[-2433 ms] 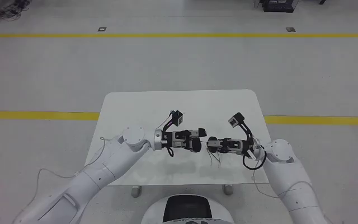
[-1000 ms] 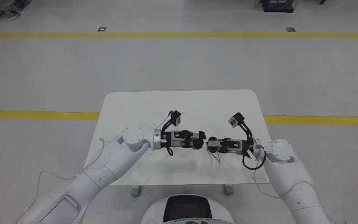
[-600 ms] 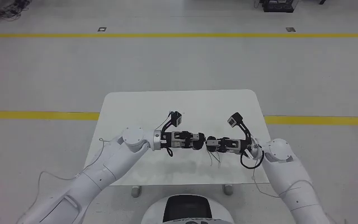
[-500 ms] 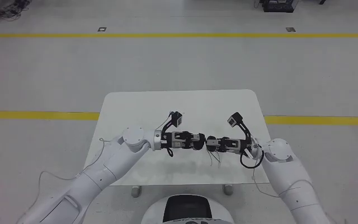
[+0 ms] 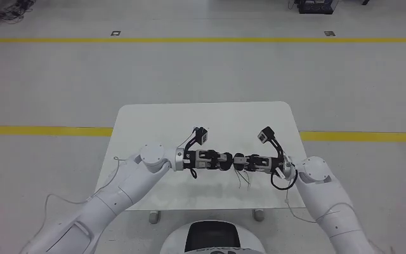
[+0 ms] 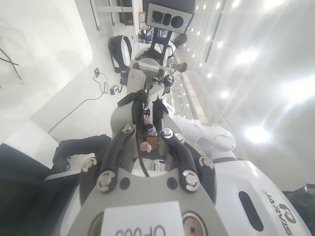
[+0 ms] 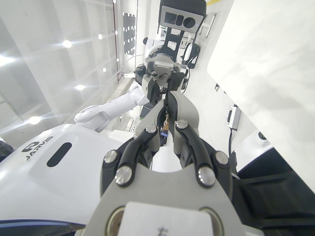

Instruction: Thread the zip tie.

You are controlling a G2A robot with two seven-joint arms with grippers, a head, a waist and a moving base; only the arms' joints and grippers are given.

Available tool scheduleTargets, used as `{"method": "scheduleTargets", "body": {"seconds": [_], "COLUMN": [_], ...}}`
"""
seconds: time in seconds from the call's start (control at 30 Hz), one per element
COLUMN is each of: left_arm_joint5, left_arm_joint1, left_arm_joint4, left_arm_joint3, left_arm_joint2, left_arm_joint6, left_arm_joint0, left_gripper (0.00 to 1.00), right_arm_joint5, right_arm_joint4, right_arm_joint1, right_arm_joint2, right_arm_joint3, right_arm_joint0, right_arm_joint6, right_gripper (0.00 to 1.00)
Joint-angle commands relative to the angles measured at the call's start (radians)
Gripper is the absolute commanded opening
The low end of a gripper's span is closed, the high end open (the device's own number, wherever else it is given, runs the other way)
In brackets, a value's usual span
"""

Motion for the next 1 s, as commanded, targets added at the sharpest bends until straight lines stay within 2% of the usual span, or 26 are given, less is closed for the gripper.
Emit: {"method": "scheduleTargets", "body": {"seconds": [0.0, 0.4, 0.57, 0.6, 0.8, 0.83, 0.87, 0.97], "left_arm_joint5": [0.001, 0.005, 0.005, 0.005, 0.003, 0.003, 0.002, -0.001], "left_arm_joint1": [-0.001, -0.005, -0.007, -0.007, -0.008, -0.008, -0.008, -0.006], "left_arm_joint4": [0.001, 0.005, 0.007, 0.008, 0.014, 0.017, 0.026, 0.056], "left_arm_joint3": [0.001, 0.006, 0.009, 0.010, 0.015, 0.016, 0.016, 0.016], "left_arm_joint2": [0.000, -0.001, -0.002, -0.002, -0.003, -0.004, -0.004, -0.006], "left_arm_joint6": [-0.001, -0.004, -0.006, -0.006, -0.008, -0.006, -0.003, 0.011], "left_arm_joint0": [0.000, 0.000, 0.000, 0.000, 0.002, 0.002, 0.001, -0.001], "left_gripper": [0.10, 0.08, 0.04, 0.00, 0.00, 0.00, 0.00, 0.00], "right_arm_joint5": [0.000, 0.000, 0.000, 0.000, 0.000, 0.000, 0.000, 0.000], "right_arm_joint4": [0.002, 0.011, 0.013, 0.014, 0.014, 0.014, 0.018, 0.022], "right_arm_joint1": [0.001, 0.006, 0.008, 0.009, 0.011, 0.011, 0.012, 0.015], "right_arm_joint2": [-0.001, -0.010, -0.013, -0.014, -0.017, -0.017, -0.017, -0.008], "right_arm_joint3": [0.001, 0.006, 0.007, 0.007, 0.007, 0.007, 0.009, 0.007], "right_arm_joint0": [0.001, 0.005, 0.006, 0.006, 0.005, 0.005, 0.003, -0.002], "right_arm_joint6": [-0.001, 0.018, 0.019, 0.019, 0.022, 0.022, 0.018, 0.014], "right_gripper": [0.00, 0.00, 0.00, 0.00, 0.00, 0.45, 1.00, 1.00]}}
